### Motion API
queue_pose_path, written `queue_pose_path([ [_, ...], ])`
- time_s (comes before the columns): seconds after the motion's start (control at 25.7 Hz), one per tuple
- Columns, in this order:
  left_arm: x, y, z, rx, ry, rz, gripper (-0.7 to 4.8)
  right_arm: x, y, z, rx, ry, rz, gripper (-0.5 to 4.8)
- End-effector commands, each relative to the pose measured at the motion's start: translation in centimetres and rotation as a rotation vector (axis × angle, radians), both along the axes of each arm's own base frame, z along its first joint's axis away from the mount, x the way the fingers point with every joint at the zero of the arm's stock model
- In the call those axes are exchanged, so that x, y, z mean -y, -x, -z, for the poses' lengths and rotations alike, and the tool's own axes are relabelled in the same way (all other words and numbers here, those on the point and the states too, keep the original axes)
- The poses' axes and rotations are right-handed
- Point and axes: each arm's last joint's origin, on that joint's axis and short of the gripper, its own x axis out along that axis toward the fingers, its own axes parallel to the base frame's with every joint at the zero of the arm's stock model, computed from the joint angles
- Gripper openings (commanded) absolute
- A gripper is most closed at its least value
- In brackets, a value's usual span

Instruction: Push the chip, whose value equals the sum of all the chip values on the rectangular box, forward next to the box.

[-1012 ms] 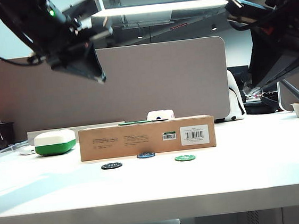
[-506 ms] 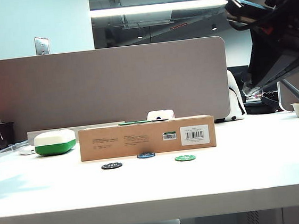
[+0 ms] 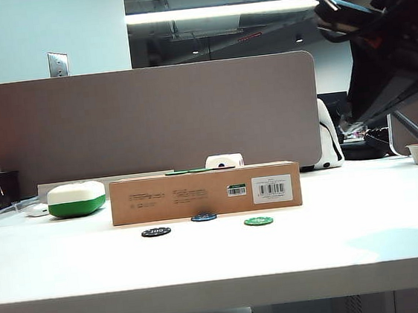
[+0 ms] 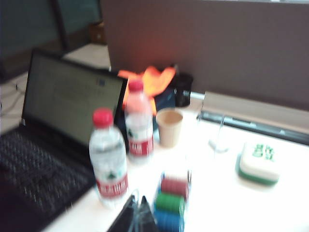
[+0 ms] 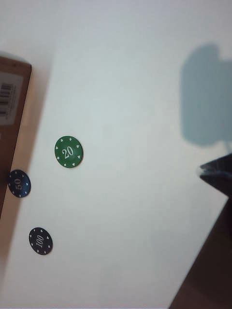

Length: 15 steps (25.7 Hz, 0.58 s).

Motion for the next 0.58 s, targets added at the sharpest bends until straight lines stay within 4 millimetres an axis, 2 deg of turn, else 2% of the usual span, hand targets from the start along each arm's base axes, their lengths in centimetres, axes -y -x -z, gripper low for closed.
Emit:
queue_pose_path([
  [0.04,-0.5,1.1,2.8,0.032,0.077,-0.040,-0.05,0.0,0.0,-0.2,0.010,-0.008,0.001,-0.05],
  [0.12,-0.8,2.0,6.4,0.096,0.152,-0.072,-0.05,0.0,-0.1,-0.2,0.014,-0.003,0.007,-0.05],
  [0.19,-0.8,2.4,8.2,0.132,0.189,-0.082,-0.05,0.0,-0.1,-0.2,0.012,-0.003,0.006,-0.05],
  [0.47,-0.8,3.4,12.5,0.206,0.248,-0.031,-0.05,0.0,-0.1,-0.2,0.013,-0.003,0.006,-0.05],
  [0.58,-1.0,3.1,13.0,0.189,0.208,-0.045,-0.05,0.0,0.0,-0.1,0.008,0.001,0.006,-0.05],
])
